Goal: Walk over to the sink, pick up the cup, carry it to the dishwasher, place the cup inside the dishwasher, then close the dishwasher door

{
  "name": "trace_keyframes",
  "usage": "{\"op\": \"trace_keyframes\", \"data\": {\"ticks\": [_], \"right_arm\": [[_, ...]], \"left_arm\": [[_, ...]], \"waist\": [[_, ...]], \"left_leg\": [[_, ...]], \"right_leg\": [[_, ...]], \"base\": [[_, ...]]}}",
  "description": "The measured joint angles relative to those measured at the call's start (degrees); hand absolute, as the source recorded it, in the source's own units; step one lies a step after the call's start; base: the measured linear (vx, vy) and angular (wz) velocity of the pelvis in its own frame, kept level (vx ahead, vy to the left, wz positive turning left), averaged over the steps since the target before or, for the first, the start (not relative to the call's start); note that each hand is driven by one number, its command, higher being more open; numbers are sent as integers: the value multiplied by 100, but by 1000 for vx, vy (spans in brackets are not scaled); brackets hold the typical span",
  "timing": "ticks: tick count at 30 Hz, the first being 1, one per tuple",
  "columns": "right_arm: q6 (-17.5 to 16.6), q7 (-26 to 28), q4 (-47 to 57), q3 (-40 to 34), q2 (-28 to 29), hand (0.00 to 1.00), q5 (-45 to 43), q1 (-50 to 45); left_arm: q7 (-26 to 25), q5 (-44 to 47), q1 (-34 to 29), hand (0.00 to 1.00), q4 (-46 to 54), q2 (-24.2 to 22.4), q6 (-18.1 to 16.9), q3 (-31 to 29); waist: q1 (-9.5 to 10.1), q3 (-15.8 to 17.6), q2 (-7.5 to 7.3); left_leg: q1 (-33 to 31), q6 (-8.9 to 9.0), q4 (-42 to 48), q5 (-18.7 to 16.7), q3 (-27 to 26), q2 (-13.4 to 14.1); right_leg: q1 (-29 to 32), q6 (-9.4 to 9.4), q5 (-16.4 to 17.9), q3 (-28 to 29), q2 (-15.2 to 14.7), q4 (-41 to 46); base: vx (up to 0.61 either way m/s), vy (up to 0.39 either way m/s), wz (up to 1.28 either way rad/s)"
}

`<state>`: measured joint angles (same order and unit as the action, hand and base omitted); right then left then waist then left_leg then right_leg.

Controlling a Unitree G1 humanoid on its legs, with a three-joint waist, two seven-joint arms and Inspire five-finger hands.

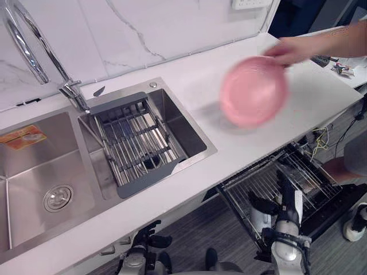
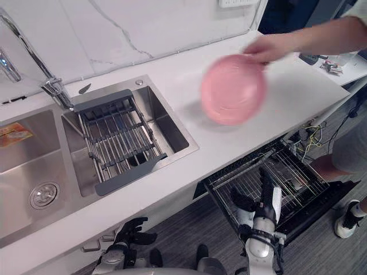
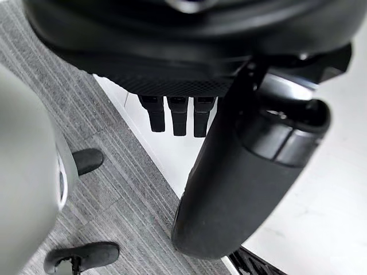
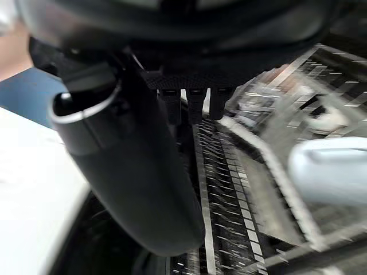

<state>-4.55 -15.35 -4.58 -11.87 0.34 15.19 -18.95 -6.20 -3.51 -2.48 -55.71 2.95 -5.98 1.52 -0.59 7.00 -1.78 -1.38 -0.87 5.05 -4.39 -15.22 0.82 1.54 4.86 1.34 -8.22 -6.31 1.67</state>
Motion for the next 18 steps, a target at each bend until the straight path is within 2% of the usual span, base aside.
{"op": "trace_keyframes", "data": {"ticks": [6, 18], "right_arm": [[2, 1, -124, -4, -9, 90, 3, 7], [2, -1, -262, -4, -10, 90, 86, 45]], "left_arm": [[-1, -95, -41, 90, -108, 70, -15, 0], [-6, -102, -65, 90, -140, 112, -14, 9]], "waist": [[-42, -123, 11], [-43, -168, -16]], "left_leg": [[47, -2, -94, 69, 66, -38], [158, -10, -284, 196, 161, -95]], "right_leg": [[-80, -7, -56, -63, 10, -117], [-225, -23, -129, -157, 16, -276]], "base": [[-21, 2, 5], [-12, 1, 3]]}}
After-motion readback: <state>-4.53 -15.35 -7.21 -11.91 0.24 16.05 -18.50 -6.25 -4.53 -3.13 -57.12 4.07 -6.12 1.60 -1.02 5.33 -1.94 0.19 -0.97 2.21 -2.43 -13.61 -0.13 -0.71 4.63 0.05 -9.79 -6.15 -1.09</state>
